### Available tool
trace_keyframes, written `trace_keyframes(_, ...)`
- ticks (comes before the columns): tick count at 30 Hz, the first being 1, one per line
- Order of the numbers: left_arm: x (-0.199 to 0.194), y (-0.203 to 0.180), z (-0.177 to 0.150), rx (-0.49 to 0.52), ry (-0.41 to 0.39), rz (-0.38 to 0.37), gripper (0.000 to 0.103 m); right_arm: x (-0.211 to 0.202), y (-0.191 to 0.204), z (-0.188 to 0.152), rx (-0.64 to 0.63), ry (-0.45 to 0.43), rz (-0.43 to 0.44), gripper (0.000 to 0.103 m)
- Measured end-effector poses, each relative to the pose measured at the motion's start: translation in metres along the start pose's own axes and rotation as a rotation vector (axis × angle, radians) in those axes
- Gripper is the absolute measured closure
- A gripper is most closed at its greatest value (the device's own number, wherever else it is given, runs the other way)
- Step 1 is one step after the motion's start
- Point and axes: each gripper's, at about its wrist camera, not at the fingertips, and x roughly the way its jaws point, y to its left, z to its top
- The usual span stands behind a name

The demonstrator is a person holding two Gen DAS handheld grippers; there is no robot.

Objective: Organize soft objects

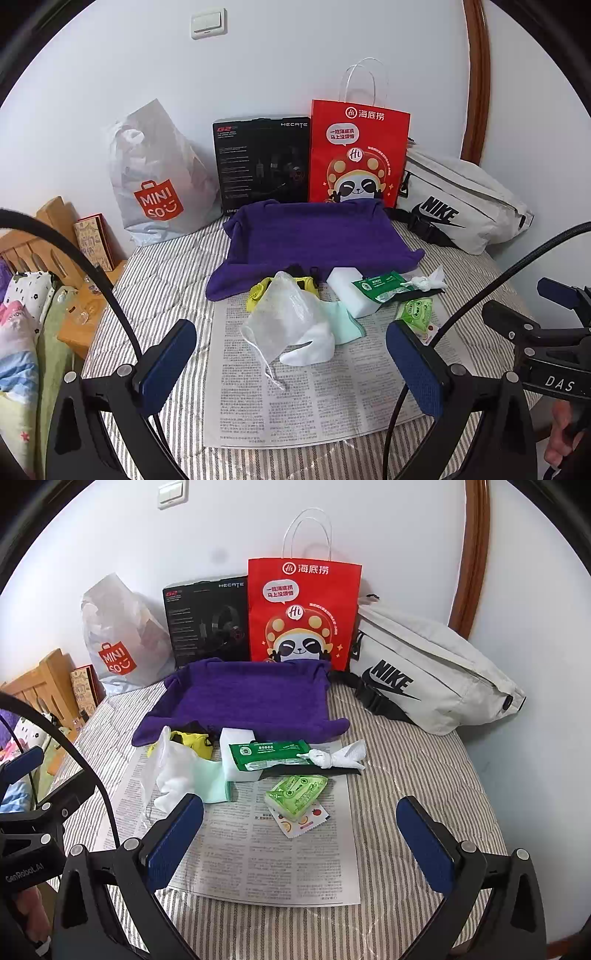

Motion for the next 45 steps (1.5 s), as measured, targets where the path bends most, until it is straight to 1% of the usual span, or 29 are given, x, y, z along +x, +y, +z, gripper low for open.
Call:
trace_keyframes(5, -0.0004, 0.0003, -0.0010, -0.004, -0.003, 0.004, 0.000, -0.0014, -0.0002, 0.0003, 0.003, 0.000, 0.000, 0.000)
trace_keyframes(8, -0.0001, 0.0005, -0.0018, -0.007, 0.000, -0.009, 0.000, -0.0019, 0.0004, 0.0015, 0.003, 0.001, -0.003, 0.000)
trace_keyframes(26, 0.0020, 0.0058, -0.0056, -0.019, 0.011, 0.004, 0.000, -0.0044, 0.0010, 0.0015, 0.000, -0.004, -0.001, 0.000)
trace_keyframes(33, 0.0020, 0.0055, -0.0060, -0.015, 0.012, 0.006, 0.000, -0.0055, 0.0018, 0.0018, 0.001, -0.005, -0.004, 0.000)
trace_keyframes(35, 0.0009, 0.0064, -0.0072, -0.014, 0.008, 0.019, 0.000, -0.0055, 0.0019, 0.0018, 0.000, -0.005, -0.004, 0.000)
trace_keyframes(45, -0.0005, 0.0019, -0.0077, 0.000, 0.010, 0.008, 0.000, -0.0071, 0.0001, 0.0023, 0.006, -0.003, -0.009, 0.000)
